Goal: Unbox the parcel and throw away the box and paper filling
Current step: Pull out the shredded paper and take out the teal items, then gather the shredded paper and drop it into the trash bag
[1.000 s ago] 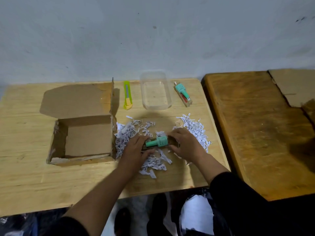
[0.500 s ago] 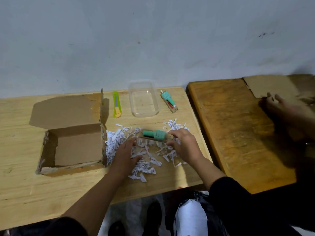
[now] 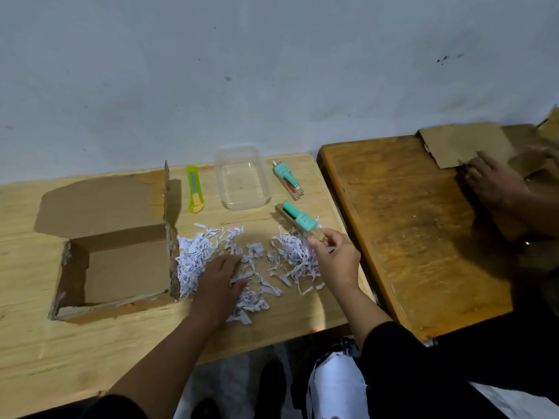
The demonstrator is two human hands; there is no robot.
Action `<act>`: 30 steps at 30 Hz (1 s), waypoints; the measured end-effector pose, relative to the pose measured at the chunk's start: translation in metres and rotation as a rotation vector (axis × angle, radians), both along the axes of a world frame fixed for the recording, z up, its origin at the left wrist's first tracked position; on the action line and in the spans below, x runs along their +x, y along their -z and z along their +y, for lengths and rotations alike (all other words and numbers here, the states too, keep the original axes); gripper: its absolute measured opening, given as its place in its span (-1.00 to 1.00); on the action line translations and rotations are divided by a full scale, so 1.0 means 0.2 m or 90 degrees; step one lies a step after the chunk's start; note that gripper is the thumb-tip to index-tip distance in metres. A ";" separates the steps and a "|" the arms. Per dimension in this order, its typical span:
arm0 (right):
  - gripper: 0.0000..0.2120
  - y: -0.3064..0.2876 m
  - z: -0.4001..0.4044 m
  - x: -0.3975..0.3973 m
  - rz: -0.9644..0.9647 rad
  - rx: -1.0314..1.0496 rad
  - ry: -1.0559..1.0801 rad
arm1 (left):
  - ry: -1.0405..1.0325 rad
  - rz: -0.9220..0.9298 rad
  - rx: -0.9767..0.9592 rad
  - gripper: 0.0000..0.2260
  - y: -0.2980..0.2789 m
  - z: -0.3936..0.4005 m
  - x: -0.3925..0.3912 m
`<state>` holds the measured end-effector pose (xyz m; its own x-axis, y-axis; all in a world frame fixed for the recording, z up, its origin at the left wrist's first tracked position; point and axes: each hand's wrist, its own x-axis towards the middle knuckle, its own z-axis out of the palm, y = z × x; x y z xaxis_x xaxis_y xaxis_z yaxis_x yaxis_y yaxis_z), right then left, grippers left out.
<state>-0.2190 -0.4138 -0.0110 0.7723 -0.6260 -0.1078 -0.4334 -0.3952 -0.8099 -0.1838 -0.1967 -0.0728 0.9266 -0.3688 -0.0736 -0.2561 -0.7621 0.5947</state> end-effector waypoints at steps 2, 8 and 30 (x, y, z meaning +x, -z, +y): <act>-0.63 0.00 -0.04 0.06 -0.020 0.021 0.040 | 0.013 -0.015 0.008 -0.55 0.01 -0.03 0.00; -0.59 0.08 -0.18 0.29 -0.030 0.033 0.118 | 0.047 -0.064 0.018 -0.63 0.05 -0.12 0.02; -0.34 0.14 -0.32 0.36 -0.006 -0.054 -0.186 | -0.015 -0.105 -0.066 -0.57 -0.11 -0.06 0.08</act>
<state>-0.1472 -0.4781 -0.0389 0.9218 -0.3835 -0.0571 -0.2844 -0.5688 -0.7717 -0.1682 -0.2083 -0.0508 0.9313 -0.3450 0.1173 -0.3398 -0.7060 0.6214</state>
